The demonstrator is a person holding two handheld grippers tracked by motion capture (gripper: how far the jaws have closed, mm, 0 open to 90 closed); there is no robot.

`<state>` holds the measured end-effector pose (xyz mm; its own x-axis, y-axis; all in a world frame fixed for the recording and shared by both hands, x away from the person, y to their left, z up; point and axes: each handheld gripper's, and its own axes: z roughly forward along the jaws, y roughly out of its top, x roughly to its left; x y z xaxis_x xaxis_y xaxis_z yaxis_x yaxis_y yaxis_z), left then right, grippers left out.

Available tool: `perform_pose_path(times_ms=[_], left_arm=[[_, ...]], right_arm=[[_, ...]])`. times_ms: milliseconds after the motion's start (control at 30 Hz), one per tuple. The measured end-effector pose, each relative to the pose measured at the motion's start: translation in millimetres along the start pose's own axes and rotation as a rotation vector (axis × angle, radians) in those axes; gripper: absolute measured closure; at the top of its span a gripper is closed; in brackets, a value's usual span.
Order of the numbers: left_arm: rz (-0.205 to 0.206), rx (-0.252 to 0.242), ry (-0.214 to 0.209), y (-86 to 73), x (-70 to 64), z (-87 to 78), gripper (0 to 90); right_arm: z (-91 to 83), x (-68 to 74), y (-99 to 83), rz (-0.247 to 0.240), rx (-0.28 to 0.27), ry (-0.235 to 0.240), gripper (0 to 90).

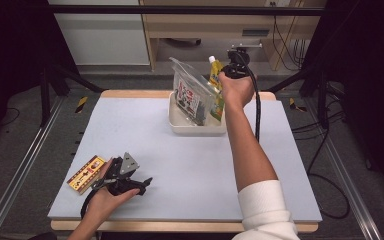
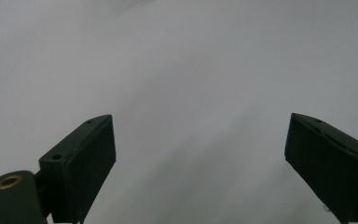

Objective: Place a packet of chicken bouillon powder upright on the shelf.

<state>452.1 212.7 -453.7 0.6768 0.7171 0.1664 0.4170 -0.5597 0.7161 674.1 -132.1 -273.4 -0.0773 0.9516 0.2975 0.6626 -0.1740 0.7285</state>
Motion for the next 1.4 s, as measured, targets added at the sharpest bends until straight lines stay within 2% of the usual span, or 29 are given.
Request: perform_pose_path(times_ms=[333, 900, 1067, 1133, 1233, 1400], left_arm=[[0.01, 0.005, -0.001, 0.2, -1.3, 1.0, 8.3], [0.016, 0.014, -0.002, 0.0, -2.5, 2.8, 8.4], [0.018, 0.019, -0.004, 0.0, -2.9, 3.7, 8.3], [0.02, 0.021, -0.005, 0.1, -3.3, 4.0, 8.3], [0.023, 0.023, -0.003, 0.0, -3.7, 4.1, 8.3], [0.024, 0.026, -0.001, -0.2, -3.1, 3.9, 8.3]], right_arm=[[7.0, -6.0, -12.7, 0.01, -0.05, 0.029, 90.0], [17.0, -12.1, -31.7, -0.029, -0.097, 0.066, 90.0], [15.5, -12.9, -32.8, -0.049, -0.09, 0.061, 90.0], [14.3, -12.9, -33.5, -0.081, -0.081, 0.048, 89.9], [13.4, -12.9, -34.2, -0.076, -0.072, 0.053, 89.8], [10.8, -15.0, -37.4, -0.094, -0.055, 0.043, 89.5]])
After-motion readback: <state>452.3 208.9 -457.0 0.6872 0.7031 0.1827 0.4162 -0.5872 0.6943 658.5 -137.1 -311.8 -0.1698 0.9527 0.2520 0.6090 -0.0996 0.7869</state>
